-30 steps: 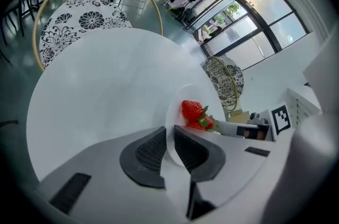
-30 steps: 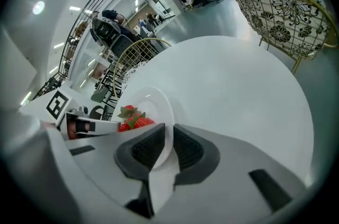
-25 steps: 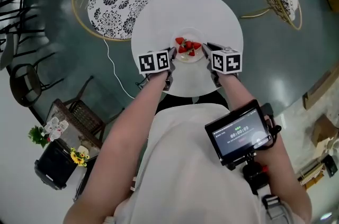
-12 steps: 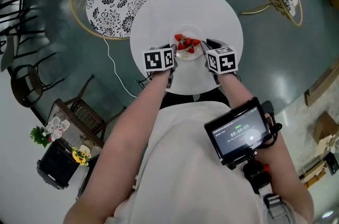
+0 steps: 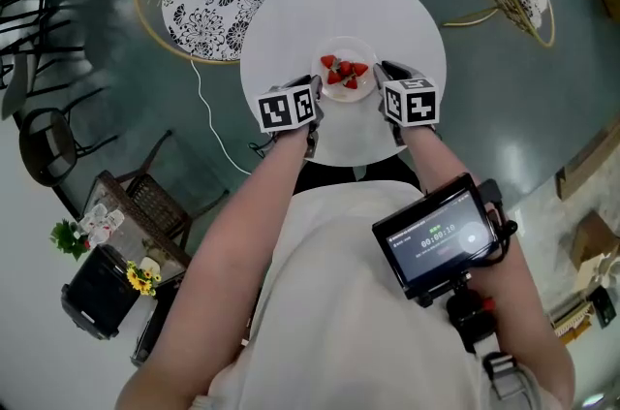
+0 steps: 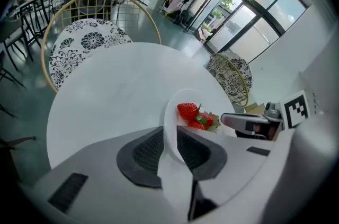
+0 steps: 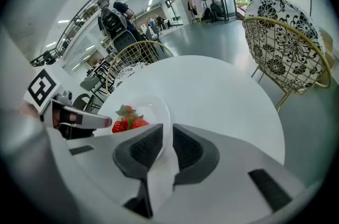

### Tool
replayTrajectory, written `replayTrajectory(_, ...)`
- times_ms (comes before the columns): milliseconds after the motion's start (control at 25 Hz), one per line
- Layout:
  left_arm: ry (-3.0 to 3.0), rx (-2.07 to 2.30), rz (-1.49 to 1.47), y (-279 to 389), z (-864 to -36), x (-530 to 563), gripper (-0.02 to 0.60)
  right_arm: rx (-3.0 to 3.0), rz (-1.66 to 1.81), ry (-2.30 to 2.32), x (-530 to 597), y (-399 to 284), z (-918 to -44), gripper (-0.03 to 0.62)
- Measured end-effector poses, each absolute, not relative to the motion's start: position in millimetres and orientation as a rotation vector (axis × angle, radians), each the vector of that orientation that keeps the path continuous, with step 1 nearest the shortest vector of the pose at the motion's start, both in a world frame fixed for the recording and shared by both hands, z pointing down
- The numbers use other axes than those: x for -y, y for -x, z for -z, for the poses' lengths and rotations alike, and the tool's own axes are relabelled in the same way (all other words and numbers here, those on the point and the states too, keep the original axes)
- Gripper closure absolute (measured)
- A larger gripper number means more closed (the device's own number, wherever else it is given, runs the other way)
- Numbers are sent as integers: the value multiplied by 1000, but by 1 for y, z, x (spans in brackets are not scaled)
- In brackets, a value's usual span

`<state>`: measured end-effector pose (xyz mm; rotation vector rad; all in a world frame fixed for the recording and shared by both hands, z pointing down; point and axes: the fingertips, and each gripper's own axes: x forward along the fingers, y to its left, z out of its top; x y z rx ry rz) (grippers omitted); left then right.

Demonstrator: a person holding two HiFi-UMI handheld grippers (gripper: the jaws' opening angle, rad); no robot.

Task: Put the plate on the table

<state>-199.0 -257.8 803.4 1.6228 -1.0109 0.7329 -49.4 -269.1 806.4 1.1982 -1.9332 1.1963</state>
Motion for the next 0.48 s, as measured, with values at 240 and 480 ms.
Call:
replayTrajectory(240, -1661, 1113, -627, 207, -772, 249, 525, 1975, -1193, -1209, 258, 33, -786, 542)
replayTrajectory(480, -1691, 1176, -525, 201, -739, 210, 526, 2088, -1219, -1156, 233, 22, -756, 543)
